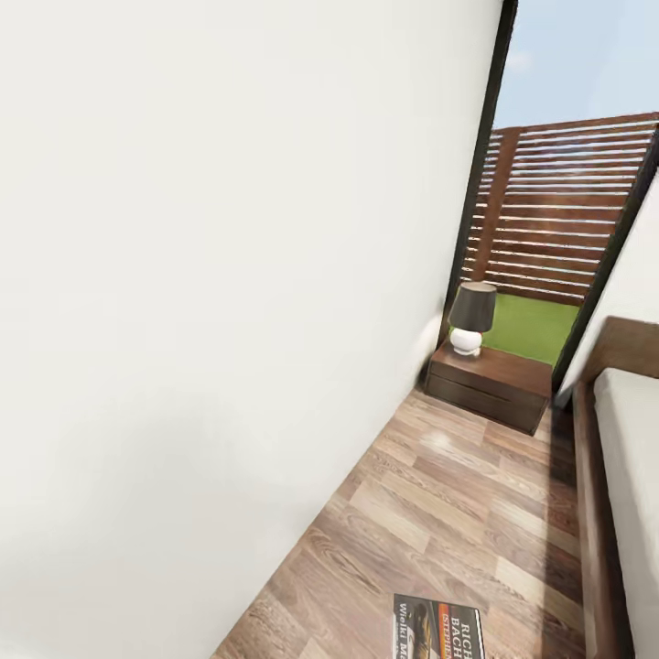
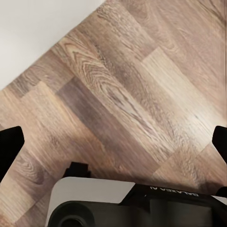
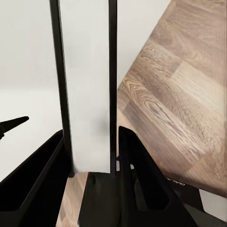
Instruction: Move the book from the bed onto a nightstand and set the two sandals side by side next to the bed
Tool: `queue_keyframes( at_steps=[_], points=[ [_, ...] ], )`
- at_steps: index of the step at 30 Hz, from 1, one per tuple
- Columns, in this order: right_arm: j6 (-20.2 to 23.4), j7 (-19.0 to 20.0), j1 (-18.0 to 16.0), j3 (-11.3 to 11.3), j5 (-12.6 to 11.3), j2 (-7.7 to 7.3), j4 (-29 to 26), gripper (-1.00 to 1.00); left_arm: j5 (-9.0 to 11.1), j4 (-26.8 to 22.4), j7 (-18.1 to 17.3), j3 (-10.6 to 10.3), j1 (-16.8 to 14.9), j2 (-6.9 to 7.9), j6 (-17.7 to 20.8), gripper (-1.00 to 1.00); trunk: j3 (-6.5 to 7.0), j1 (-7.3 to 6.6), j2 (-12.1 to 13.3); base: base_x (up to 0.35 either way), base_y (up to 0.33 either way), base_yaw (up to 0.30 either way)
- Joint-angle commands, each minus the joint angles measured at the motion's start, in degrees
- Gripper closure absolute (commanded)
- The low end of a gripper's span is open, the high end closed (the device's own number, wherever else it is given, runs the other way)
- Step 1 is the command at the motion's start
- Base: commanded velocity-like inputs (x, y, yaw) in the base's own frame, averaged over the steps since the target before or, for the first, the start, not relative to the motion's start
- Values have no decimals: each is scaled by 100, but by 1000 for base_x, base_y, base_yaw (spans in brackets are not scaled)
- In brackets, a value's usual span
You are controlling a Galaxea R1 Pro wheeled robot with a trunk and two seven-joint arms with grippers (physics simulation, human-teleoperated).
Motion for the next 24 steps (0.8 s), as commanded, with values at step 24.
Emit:
queue_keyframes(
  at_steps=[24],
  points=[
    [26, 21, -6, -49, 13, 1, 8, 100, 20, -11, -50, -4, -2, -94, -16, -100, 50, 1, -6, 79, 0, -259]
  ],
)
